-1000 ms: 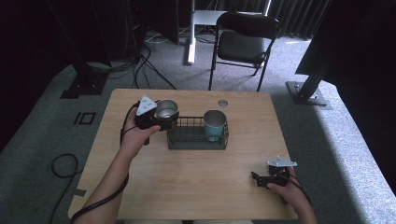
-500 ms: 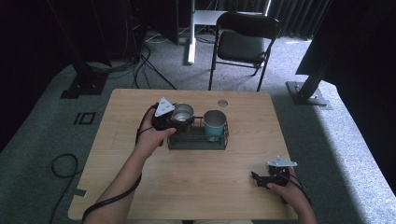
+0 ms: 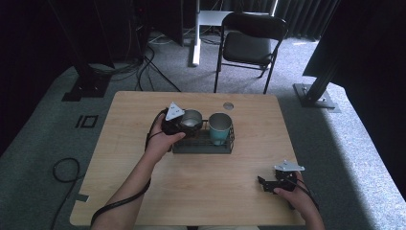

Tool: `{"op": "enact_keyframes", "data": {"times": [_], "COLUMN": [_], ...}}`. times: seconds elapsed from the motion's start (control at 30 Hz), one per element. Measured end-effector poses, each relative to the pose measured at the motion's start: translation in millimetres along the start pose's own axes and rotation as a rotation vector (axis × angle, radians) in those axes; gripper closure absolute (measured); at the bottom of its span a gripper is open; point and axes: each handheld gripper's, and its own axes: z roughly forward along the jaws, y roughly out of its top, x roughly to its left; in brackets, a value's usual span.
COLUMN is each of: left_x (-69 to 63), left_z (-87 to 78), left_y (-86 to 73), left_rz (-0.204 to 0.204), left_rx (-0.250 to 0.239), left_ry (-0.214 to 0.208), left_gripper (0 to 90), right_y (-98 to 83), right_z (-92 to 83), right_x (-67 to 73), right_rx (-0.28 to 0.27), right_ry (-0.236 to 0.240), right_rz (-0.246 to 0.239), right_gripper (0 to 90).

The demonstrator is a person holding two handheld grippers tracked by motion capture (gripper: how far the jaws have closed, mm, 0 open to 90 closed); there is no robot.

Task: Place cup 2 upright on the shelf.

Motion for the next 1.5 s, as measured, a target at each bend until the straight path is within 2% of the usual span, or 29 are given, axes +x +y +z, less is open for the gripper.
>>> {"op": "enact_keyframes", "data": {"times": [0.07, 0.13, 0.37, 0.6, 0.93, 1.23, 1.27, 1.37, 1.4, 1.5], "left_x": [2.2, 4.0, 6.5, 5.6, 2.7, 3.3, 3.3, 3.6, 3.5, 4.1], "left_z": [1.2, 3.0, 11.1, 19.1, 26.4, 26.8, 26.0, 23.8, 23.2, 19.7], "left_y": [0.1, -1.2, -10.4, -16.7, -26.8, -33.2, -31.8, -29.5, -29.3, -29.0], "left_rz": [-0.016, -0.011, -0.036, -0.03, 0.005, 0.014, 0.003, -0.008, 0.01, 0.009], "left_rx": [-0.003, 0.005, 0.018, 0.046, 0.098, 0.131, 0.148, 0.138, 0.145, 0.136], "left_ry": [-0.004, 0.006, 0.01, 0.022, 0.03, 0.03, 0.018, -0.009, -0.009, -0.003], "left_gripper": [14.3, 14.3, 14.2, 14.2, 14.2, 13.8, 9.4, 6.8, 2.5, 2.3], "right_y": [0.0, 0.0, 0.0, 0.0, 0.0, 0.0, 0.0, 0.0, 0.0, 0.0], "right_z": [0.0, 0.0, 0.0, 0.0, 0.0, 0.0, 0.0, 0.0, 0.0, 0.0], "right_x": [0.0, 0.0, 0.0, 0.0, 0.0, 0.0, 0.0, 0.1, 0.0, 0.0], "right_rx": [0.0, 0.0, 0.0, 0.0, 0.0, 0.0, 0.0, 0.0, 0.0, 0.0], "right_ry": [0.0, 0.0, 0.0, 0.0, 0.0, 0.0, 0.0, 0.0, 0.0, 0.0], "right_rz": [0.0, 0.0, 0.0, 0.0, 0.0, 0.001, 0.001, 0.001, 0.0, 0.0], "right_gripper": [10.8, 10.8, 10.8, 10.8, 10.9, 10.9, 10.8, 10.8, 10.8, 10.9]}}
